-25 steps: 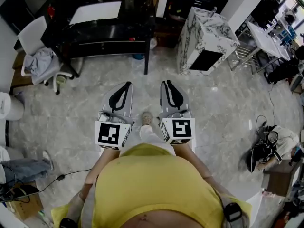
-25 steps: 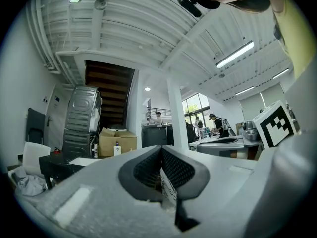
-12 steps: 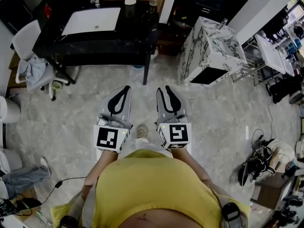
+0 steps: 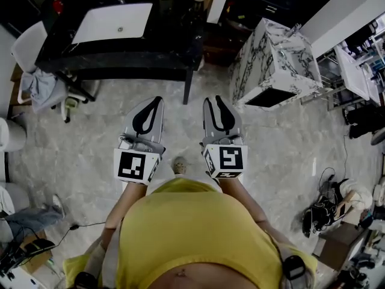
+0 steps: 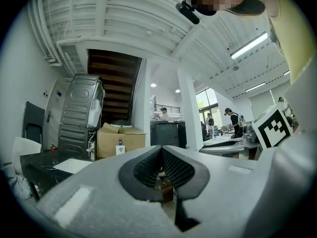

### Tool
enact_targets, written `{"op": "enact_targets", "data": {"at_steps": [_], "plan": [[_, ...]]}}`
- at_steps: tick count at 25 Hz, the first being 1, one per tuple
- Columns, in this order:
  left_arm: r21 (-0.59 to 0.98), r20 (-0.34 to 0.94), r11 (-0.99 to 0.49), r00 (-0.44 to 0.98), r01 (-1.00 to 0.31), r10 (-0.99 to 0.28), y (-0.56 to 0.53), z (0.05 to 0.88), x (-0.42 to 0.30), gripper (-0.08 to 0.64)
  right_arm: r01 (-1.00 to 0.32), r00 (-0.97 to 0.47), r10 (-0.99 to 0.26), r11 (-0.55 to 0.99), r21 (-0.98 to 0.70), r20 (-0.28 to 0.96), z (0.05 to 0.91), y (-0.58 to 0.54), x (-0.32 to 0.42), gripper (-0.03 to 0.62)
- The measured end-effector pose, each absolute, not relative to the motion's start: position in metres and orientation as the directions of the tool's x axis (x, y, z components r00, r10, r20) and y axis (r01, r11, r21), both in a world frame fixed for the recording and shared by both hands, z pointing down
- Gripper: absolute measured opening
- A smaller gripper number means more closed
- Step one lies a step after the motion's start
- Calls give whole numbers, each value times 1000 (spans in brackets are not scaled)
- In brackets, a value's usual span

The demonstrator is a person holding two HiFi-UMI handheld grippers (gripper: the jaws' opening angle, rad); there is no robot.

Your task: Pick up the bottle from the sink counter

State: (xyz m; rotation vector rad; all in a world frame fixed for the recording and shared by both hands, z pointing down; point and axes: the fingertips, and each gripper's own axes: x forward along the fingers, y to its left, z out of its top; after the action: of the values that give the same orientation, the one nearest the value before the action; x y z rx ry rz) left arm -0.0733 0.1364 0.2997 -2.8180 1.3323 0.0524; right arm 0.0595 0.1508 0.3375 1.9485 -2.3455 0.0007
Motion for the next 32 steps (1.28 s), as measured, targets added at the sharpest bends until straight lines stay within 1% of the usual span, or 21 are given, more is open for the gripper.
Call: {"op": "enact_targets", "data": {"at_steps": [7, 12, 17, 24, 32], "plan": [[-14, -33, -626, 626, -779, -779, 101, 302, -74, 6, -986, -157, -984, 160, 35, 87, 348, 125, 72, 103], [-14, -43, -653, 653, -757, -756, 69, 309, -63, 6, -990, -130, -989, 133, 38, 74, 354, 94, 79, 103], [-19, -35, -689, 690, -724, -723, 15, 314, -50, 6, -990, -132, -988, 135, 43, 75, 356, 39, 76, 103], [-27, -28, -718, 719, -695, -694, -88, 315, -41, 6, -992, -116, -990, 119, 43, 83, 354, -64, 82, 103], [-25, -16, -770, 771, -637, -637, -188, 319, -34, 6, -995, -74, -993, 80, 66, 87, 354, -168, 82, 103]]}}
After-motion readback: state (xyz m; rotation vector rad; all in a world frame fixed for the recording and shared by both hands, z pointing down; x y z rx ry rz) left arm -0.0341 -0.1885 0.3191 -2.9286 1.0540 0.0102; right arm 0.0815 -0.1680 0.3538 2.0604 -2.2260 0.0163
